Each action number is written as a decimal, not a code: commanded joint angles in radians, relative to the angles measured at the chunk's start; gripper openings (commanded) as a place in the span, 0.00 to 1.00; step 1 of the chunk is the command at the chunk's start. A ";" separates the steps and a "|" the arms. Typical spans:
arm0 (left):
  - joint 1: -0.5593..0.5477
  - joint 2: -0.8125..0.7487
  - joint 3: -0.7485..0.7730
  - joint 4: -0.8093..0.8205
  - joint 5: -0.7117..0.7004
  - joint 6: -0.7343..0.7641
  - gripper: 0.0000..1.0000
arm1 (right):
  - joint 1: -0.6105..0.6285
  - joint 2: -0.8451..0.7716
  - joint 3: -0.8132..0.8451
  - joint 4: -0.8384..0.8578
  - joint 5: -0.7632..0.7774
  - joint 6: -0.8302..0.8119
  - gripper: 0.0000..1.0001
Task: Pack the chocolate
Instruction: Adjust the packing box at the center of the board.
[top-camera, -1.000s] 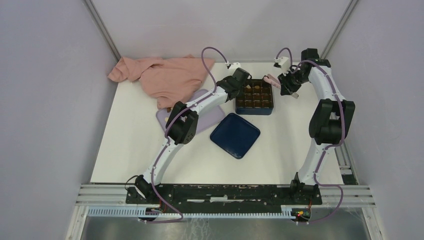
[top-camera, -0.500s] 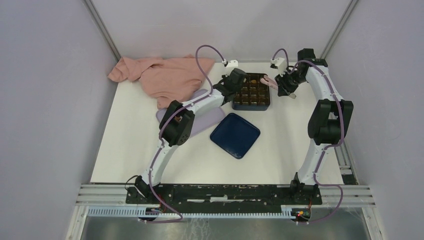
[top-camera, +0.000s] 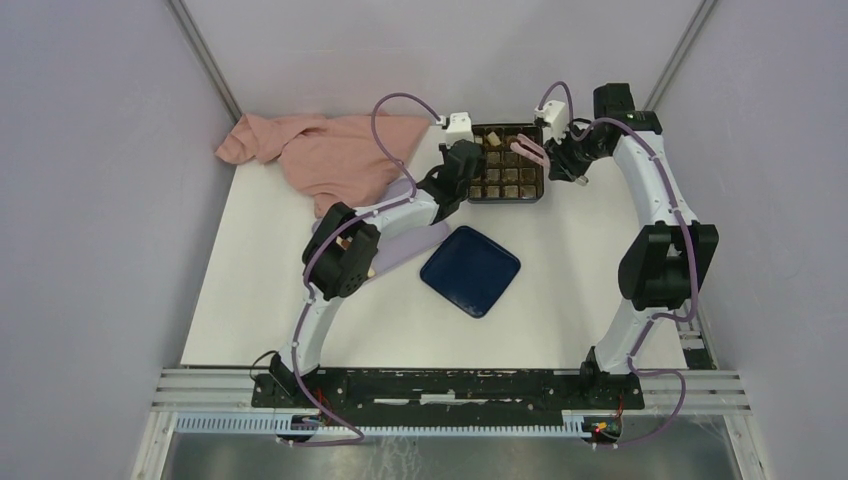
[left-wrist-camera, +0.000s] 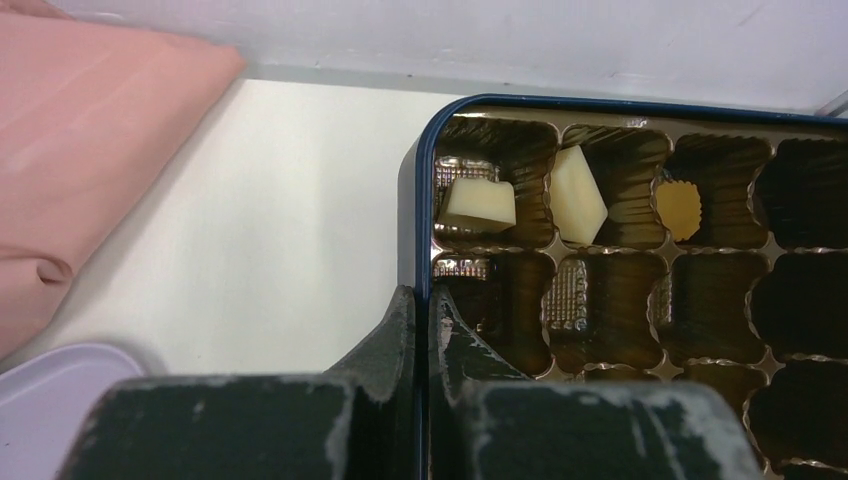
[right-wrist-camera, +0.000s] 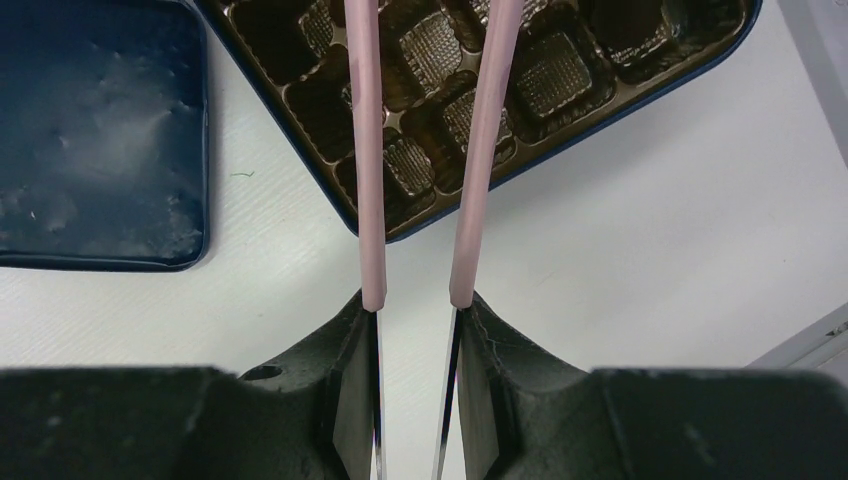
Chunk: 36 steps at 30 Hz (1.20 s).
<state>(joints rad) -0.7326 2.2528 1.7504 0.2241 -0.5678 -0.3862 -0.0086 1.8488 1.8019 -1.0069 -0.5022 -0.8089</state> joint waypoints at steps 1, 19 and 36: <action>-0.017 -0.107 -0.050 0.270 -0.032 0.055 0.02 | 0.002 -0.050 0.002 0.023 -0.024 -0.006 0.16; -0.068 -0.131 -0.207 0.571 -0.048 0.270 0.02 | 0.004 -0.117 -0.100 0.067 0.029 -0.021 0.16; -0.019 0.045 0.150 -0.125 0.101 -0.035 0.02 | 0.036 -0.074 -0.168 0.125 0.132 -0.029 0.17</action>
<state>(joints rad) -0.7792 2.2433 1.7786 0.2310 -0.5396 -0.2550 0.0284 1.7607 1.6207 -0.9241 -0.4019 -0.8360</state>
